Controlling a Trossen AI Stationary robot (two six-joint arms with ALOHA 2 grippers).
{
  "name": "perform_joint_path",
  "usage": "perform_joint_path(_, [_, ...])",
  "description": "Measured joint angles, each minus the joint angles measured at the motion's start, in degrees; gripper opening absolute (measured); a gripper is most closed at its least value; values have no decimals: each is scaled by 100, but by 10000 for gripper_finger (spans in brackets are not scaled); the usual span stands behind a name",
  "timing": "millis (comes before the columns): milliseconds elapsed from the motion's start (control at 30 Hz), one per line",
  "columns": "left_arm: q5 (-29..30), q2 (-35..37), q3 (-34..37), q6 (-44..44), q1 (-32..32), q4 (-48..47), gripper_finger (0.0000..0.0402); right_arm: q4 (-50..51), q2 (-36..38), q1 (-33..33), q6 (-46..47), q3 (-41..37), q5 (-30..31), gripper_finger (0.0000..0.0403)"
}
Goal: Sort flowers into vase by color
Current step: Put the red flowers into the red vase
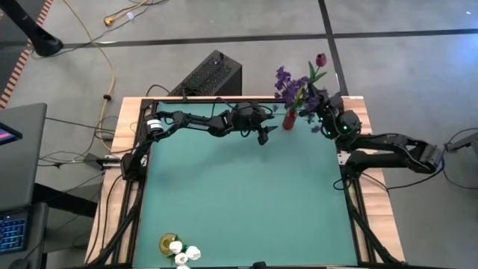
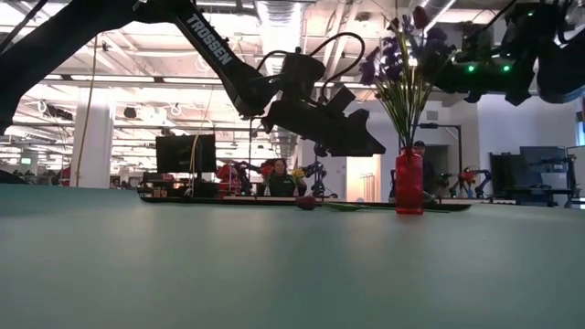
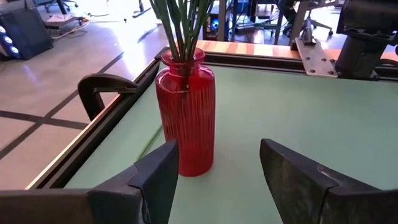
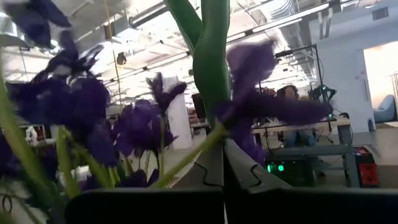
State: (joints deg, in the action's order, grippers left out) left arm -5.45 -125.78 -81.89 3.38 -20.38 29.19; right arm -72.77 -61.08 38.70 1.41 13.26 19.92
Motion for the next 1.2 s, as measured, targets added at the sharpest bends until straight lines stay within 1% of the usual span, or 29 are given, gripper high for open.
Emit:
perform_joint_path(200, [-7, 0, 0, 2, 0, -2, 215, 298, 0, 0, 5, 0, 83, 14])
perform_joint_path(733, [-5, 2, 0, 4, 0, -27, 215, 727, 0, -7, 175, 0, 85, 14])
perform_joint_path(1200, [-12, 2, 0, 9, -1, -24, 215, 1310, 0, -9, 374, 0, 90, 14])
